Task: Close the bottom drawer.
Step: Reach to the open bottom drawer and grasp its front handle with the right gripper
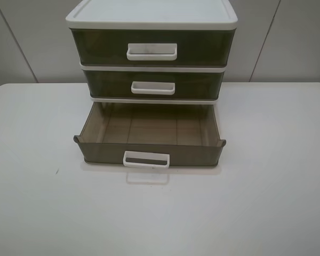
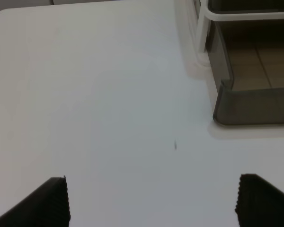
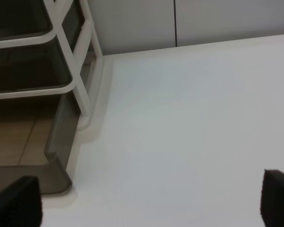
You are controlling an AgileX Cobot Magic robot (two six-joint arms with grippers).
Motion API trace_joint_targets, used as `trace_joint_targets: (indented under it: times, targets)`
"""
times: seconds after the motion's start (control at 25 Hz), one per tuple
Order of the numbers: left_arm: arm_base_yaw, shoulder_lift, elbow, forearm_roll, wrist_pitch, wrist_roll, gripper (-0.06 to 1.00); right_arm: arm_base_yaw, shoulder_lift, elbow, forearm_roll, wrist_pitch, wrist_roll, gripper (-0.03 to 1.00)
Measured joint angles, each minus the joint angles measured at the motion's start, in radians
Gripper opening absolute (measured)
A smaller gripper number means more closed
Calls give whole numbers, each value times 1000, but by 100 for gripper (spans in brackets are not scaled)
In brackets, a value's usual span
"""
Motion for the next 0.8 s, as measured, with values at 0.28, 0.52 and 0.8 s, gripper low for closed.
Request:
trace_joint_targets:
  times: [0.28, 0.52, 0.8]
  targets:
    - [0, 0, 0, 0, 0, 0, 72, 0, 0, 0, 0, 0, 0, 81]
    - [0, 0, 0, 0, 0, 0, 72, 0, 0, 0, 0, 0, 0, 81]
    - [0, 0, 0, 0, 0, 0, 72, 0, 0, 0, 0, 0, 0, 81]
